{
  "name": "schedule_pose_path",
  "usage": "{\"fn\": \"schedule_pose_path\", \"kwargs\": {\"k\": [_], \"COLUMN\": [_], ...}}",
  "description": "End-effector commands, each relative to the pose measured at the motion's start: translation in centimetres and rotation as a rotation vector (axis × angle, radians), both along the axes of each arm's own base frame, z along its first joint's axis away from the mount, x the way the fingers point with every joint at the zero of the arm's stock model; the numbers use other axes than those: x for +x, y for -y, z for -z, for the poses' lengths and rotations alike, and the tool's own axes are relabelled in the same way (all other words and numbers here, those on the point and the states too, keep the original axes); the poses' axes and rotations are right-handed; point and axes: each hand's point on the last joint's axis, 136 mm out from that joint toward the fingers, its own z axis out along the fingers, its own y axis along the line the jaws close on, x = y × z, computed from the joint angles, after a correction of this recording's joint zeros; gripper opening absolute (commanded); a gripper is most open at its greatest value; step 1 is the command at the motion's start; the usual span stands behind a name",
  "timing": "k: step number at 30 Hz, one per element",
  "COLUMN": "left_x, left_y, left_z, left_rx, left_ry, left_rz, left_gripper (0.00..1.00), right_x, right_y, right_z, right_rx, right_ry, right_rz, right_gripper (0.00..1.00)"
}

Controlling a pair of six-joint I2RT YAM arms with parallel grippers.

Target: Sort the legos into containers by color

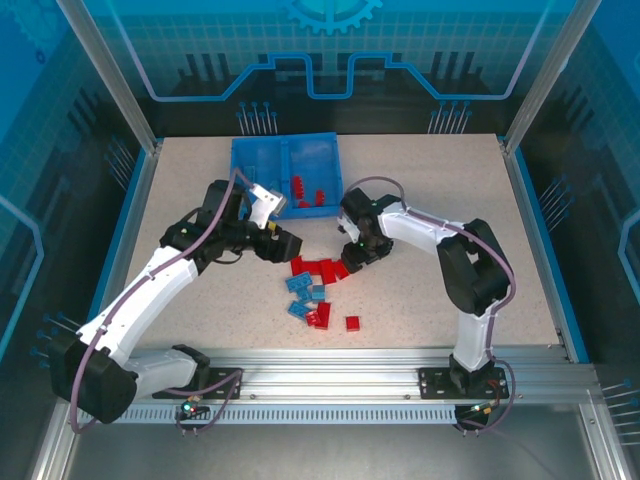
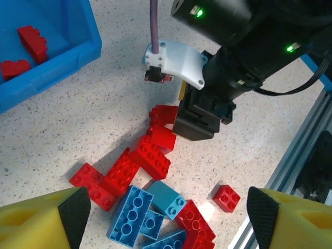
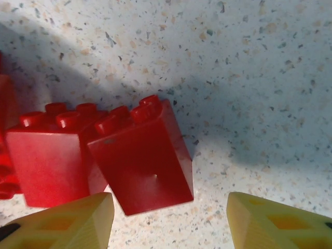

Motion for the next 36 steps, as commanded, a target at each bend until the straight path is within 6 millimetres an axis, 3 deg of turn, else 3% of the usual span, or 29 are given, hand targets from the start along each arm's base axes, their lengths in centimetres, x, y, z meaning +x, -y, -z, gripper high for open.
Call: {"fn": "schedule_pose_path", "kwargs": {"k": [1,8,14,17,23,26,30,33,36], "left_x": [0.1,0.1,-0.1,-0.4,-0.7,-0.4,-0.1,0.0,0.1], "left_y": [0.7,0.8,0.6,0.5,0.3,0.3,0.5,0.6,0.4], "left_z": [-0.5,-0.1,0.4,0.7,0.5,0.2,-0.1,-0.6,-1.1], "left_rx": [-0.026,-0.035,-0.029,-0.026,-0.036,-0.045,-0.069,-0.102,-0.133], "left_ry": [0.015,0.012,0.009,0.008,0.029,0.037,0.045,0.057,0.074], "left_rz": [0.031,0.022,0.014,0.018,0.011,0.001,-0.012,-0.029,-0.064], "left_gripper": [0.88,0.99,0.99,0.99,0.99,0.99,0.99,0.99,0.99], "right_x": [1.0,1.9,2.0,2.1,2.6,3.9,7.4,10.7,13.7], "right_y": [-0.5,-1.4,-1.5,-1.5,-3.4,-5.1,-7.7,-9.0,-9.8], "right_z": [0.2,1.4,1.0,-1.1,-9.1,-13.0,-16.8,-17.6,-17.1], "right_rx": [0.023,0.032,0.041,0.055,0.247,0.351,0.449,0.444,0.401], "right_ry": [0.004,-0.013,-0.013,0.025,0.156,0.238,0.341,0.394,0.424], "right_rz": [0.004,-0.004,-0.006,0.001,0.054,0.082,0.115,0.143,0.168], "right_gripper": [0.61,0.49,0.36,0.3,0.29,0.29,0.3,0.3,0.29]}}
